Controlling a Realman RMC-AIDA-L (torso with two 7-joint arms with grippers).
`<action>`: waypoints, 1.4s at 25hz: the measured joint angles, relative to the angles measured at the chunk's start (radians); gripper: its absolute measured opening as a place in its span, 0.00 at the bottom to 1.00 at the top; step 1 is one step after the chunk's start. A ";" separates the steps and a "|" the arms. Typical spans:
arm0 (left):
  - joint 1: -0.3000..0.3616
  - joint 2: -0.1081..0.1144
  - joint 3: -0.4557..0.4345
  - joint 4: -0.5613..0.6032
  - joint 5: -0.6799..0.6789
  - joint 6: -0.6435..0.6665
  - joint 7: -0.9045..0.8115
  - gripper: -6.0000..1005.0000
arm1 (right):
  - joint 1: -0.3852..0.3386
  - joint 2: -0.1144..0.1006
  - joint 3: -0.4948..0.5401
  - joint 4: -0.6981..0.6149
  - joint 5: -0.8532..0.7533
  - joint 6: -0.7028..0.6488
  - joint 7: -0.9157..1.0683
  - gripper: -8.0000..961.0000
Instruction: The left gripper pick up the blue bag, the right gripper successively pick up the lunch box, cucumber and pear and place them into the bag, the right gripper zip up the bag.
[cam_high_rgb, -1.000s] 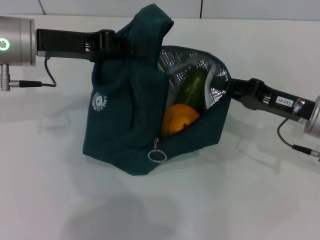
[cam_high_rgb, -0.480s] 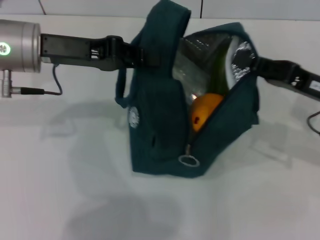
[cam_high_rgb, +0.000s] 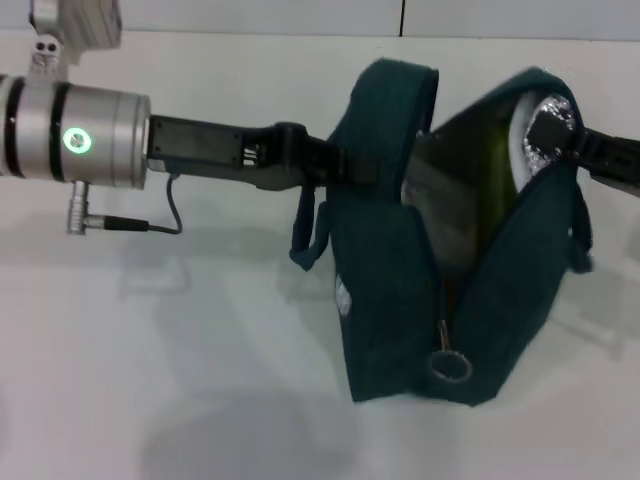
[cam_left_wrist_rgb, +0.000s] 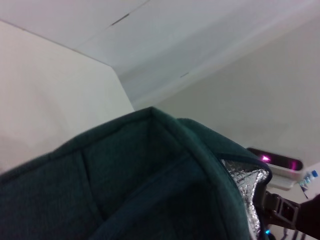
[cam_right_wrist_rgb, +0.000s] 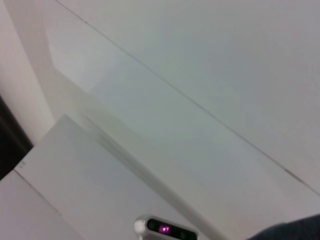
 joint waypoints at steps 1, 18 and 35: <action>0.000 -0.001 0.004 -0.007 0.003 -0.013 0.004 0.05 | -0.002 -0.003 0.000 0.003 0.000 0.005 -0.006 0.05; 0.012 -0.003 0.054 -0.017 0.007 -0.080 0.019 0.05 | -0.003 -0.008 0.001 0.012 -0.030 0.067 -0.020 0.06; 0.012 -0.003 0.054 -0.017 0.018 -0.105 0.024 0.04 | -0.113 -0.031 0.103 0.012 -0.037 -0.045 -0.065 0.78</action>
